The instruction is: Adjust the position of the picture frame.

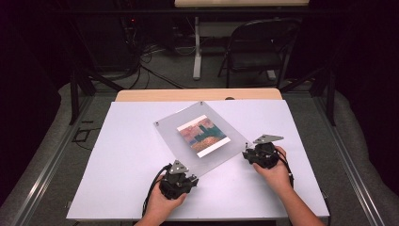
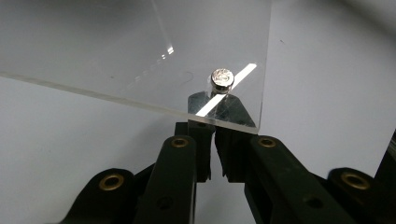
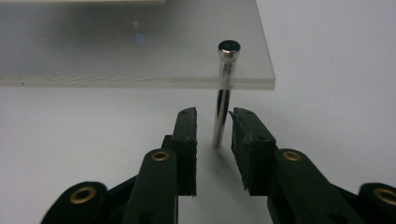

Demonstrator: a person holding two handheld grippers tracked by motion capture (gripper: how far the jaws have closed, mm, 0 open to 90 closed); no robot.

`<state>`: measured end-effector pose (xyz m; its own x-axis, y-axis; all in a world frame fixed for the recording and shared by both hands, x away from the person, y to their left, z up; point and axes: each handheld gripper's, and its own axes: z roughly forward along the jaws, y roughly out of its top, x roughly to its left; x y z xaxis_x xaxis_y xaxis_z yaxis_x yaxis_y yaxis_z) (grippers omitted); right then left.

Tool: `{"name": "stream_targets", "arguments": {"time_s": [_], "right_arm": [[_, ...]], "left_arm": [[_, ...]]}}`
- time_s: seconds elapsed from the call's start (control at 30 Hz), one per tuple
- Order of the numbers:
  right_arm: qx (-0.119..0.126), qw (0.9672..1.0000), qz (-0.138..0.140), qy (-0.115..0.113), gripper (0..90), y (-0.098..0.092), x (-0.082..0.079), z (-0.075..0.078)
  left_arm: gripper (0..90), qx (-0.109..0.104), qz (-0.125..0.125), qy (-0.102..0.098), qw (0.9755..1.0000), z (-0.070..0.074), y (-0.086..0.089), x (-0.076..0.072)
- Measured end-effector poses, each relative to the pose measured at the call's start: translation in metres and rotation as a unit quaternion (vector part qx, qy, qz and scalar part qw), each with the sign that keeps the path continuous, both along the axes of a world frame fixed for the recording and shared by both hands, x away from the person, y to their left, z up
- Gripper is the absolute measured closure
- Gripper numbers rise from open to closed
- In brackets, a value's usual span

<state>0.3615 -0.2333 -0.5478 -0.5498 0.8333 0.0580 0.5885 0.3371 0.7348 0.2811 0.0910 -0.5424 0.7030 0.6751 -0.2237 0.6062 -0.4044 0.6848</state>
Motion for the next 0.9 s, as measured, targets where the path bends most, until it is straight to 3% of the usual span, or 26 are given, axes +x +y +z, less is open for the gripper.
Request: {"name": "stream_targets", "arguments": {"time_s": [0.33, 0.5, 0.6, 0.7, 0.9], "right_arm": [[0.007, 0.9997, -0.005, -0.023, 75.4, 0.0048, 0.0039, -0.0028], [0.000, 0.9997, -0.009, -0.024, 80.4, 0.0070, 0.0050, -0.0037], [0.009, 0.9997, -0.013, -0.018, 84.5, 0.0042, 0.0057, -0.0037], [0.020, 0.9996, -0.007, -0.016, 84.8, 0.0010, 0.0068, -0.0041], [0.019, 0.9997, 0.001, -0.013, 85.0, 0.0006, 0.0067, -0.0024]], "left_arm": [[84.4, 0.001, -0.001, -0.002, 1.0000, -0.0001, 0.0001, 0.0001], [84.5, -0.001, -0.001, -0.001, 1.0000, -0.0002, 0.0002, 0.0002], [84.6, 0.002, -0.002, -0.005, 1.0000, -0.0002, 0.0002, 0.0000], [84.8, 0.003, -0.001, -0.005, 1.0000, 0.0001, -0.0002, -0.0004], [84.7, 0.000, -0.001, 0.000, 1.0000, 0.0007, 0.0010, 0.0001]]}}
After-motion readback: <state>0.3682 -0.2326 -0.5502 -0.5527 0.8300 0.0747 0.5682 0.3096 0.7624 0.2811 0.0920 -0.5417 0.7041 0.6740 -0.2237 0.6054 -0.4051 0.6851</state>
